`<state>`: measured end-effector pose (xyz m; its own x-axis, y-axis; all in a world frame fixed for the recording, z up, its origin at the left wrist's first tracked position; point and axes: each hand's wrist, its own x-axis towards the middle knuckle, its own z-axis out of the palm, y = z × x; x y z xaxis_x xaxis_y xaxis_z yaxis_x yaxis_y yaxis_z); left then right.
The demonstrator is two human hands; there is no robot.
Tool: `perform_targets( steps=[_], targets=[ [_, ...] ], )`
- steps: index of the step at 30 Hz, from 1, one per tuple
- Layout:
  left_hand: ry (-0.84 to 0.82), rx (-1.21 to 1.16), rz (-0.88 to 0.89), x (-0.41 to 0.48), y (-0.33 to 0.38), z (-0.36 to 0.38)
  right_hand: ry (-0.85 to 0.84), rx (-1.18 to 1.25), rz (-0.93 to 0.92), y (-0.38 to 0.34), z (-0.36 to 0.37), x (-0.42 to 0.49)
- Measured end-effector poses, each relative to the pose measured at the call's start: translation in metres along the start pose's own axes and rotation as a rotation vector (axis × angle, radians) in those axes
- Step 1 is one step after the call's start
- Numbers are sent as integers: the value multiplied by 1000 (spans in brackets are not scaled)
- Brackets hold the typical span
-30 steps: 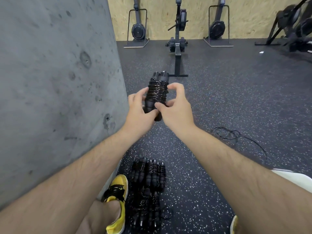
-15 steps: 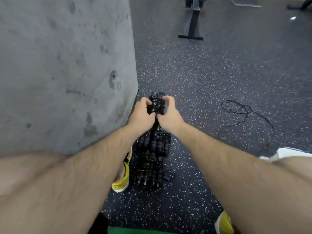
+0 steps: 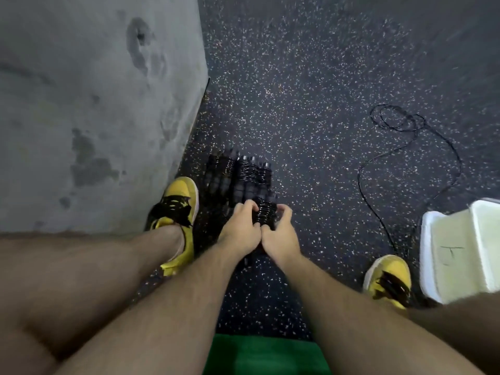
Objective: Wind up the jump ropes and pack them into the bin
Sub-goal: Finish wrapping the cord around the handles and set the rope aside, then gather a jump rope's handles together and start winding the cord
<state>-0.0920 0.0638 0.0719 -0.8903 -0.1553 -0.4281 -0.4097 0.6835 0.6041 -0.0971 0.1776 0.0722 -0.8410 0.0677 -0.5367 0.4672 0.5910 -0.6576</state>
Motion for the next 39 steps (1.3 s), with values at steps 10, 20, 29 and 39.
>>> perform_targets(
  steps=[10,20,29,39],
  targets=[
    [-162,141,-40,19,-11,74,-136,-65,138,54,0,40],
    [-60,326,134,31,36,99,-52,-167,-60,71,-47,56],
    [-185,214,432,52,157,174,230,-209,-17,123,-180,78],
    [-579,514,541,66,239,307,139,-543,323,254,-269,101]
  ],
)
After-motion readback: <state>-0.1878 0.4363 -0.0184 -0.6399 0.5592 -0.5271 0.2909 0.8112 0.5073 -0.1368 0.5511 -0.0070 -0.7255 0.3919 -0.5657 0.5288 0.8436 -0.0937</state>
